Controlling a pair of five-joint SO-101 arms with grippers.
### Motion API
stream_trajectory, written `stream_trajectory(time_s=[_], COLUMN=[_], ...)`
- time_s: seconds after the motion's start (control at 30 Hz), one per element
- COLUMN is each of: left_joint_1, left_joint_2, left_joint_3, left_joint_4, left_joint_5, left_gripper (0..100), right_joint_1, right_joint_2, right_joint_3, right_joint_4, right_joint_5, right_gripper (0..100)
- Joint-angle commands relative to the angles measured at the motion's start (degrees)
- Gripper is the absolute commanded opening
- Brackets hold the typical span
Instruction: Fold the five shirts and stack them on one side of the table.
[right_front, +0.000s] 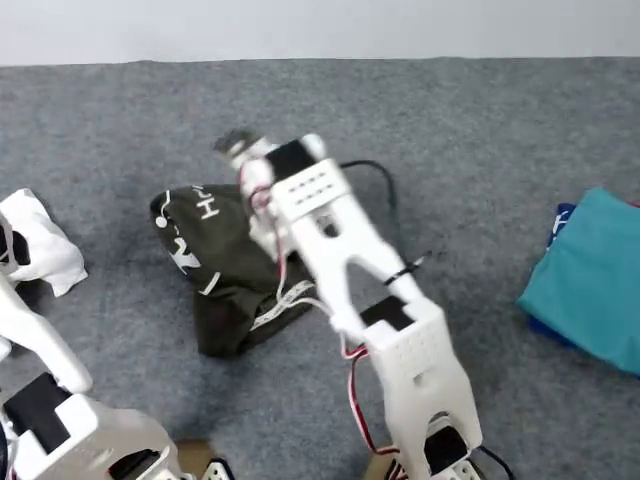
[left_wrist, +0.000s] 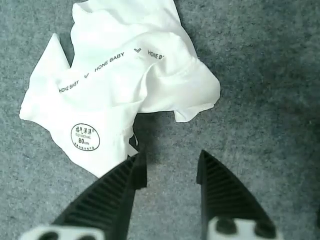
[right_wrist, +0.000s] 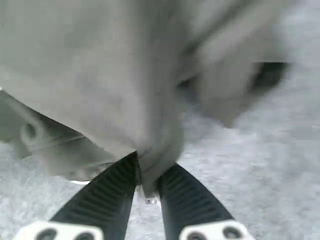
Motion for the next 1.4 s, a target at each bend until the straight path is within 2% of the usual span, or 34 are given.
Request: stream_trajectory(time_s=[0.0,0.23,0.43,0.6,0.73,0.93,1.13,1.37], left_joint_1=[1.5,9.6,26.4,42.5,55.1,69.3,73.7,72.6], left_joint_2=[-2.2,-2.5,-2.5,-2.5,-2.5,-1.3,4.0,13.7], left_joint_3=[-0.2,-0.2,-0.3,-0.2,-0.1,7.3,18.0,18.2], left_joint_4=[-1.0,1.2,7.6,8.2,9.4,7.0,-3.3,-8.4], left_joint_5=[-0.7,-0.6,-0.6,-0.6,-0.4,-0.5,-0.6,-2.5], left_gripper=[13,12,12,12,12,15,17,17], right_joint_1=[6.3,20.1,30.3,34.4,34.9,34.3,33.9,33.8], right_joint_2=[-5.8,-6.0,-4.0,1.3,3.1,3.3,3.3,3.2], right_joint_3=[-7.5,-17.3,-17.8,-18.0,-18.0,-18.0,-18.0,-18.0], right_joint_4=[2.2,0.7,-3.3,-4.5,-4.1,-4.4,-3.8,-3.8], right_joint_5=[1.9,4.7,4.7,4.7,4.5,4.4,4.3,4.3], right_gripper=[0.9,1.0,1.0,1.0,1.0,1.0,1.0,1.0])
